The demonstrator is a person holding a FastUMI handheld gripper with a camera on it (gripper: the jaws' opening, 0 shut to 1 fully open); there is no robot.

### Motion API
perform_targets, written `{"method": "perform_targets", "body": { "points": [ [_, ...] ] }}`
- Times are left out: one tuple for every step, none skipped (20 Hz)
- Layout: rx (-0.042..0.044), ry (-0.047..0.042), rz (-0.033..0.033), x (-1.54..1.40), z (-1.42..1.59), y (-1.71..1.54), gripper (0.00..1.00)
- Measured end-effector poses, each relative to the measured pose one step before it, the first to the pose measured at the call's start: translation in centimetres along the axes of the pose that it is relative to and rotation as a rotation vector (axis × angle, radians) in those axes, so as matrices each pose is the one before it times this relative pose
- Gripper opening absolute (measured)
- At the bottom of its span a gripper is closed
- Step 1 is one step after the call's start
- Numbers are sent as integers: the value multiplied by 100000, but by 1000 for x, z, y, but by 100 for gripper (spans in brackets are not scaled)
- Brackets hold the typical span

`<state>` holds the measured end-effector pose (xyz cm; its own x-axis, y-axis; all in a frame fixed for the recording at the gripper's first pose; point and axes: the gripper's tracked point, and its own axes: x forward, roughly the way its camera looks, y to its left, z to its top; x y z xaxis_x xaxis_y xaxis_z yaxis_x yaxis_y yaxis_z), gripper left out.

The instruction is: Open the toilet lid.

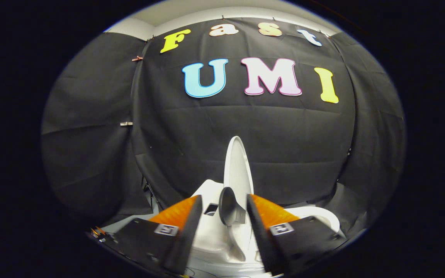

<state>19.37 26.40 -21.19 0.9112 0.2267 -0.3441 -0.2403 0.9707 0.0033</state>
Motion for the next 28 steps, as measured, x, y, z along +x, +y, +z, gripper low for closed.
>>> {"method": "perform_targets", "body": {
  "points": [
    [2520,-962,991,185,138,91,82],
    [1268,-1046,-503,-156,362,-32,100],
    [96,-1045,-451,-441,573,-243,100],
    [-595,-994,-156,-396,523,-186,99],
    [-607,-1183,555,-668,695,-234,99],
    [-469,-1328,403,-650,799,-61,99],
    [-376,-1609,28,-715,829,-124,99],
    [-90,-1980,237,-817,1029,-30,99],
    [36,-2235,607,-879,1083,55,99],
    [271,-2713,857,-873,1155,93,99],
    [440,-3102,1119,-955,1290,215,99],
    [338,-2877,791,-966,1377,120,98],
    [164,-2506,411,-951,1212,-112,98],
    [-215,-1458,-35,-857,1035,-235,98],
    [-452,-1130,-98,-839,890,-331,98],
    [-924,-745,-522,-992,988,-570,98],
    [-1013,-536,-702,-833,721,-551,98],
    [-1133,-859,-795,-997,956,-674,98],
    [-798,-971,-617,-996,823,-553,98],
    [-499,-1099,-1074,-1018,695,-814,98],
    [-48,-1143,-1041,-921,768,-745,98],
    [625,-1340,-844,-895,750,-769,98],
    [995,-1443,-929,-832,648,-758,98],
    [1289,-1032,-1181,-733,609,-1000,98],
    [1489,-66,194,-853,345,-420,98],
    [1477,167,837,-764,285,-337,98],
    [777,55,-681,-716,376,-717,98],
    [11,-159,-1929,-586,426,-973,98]
  ]
}}
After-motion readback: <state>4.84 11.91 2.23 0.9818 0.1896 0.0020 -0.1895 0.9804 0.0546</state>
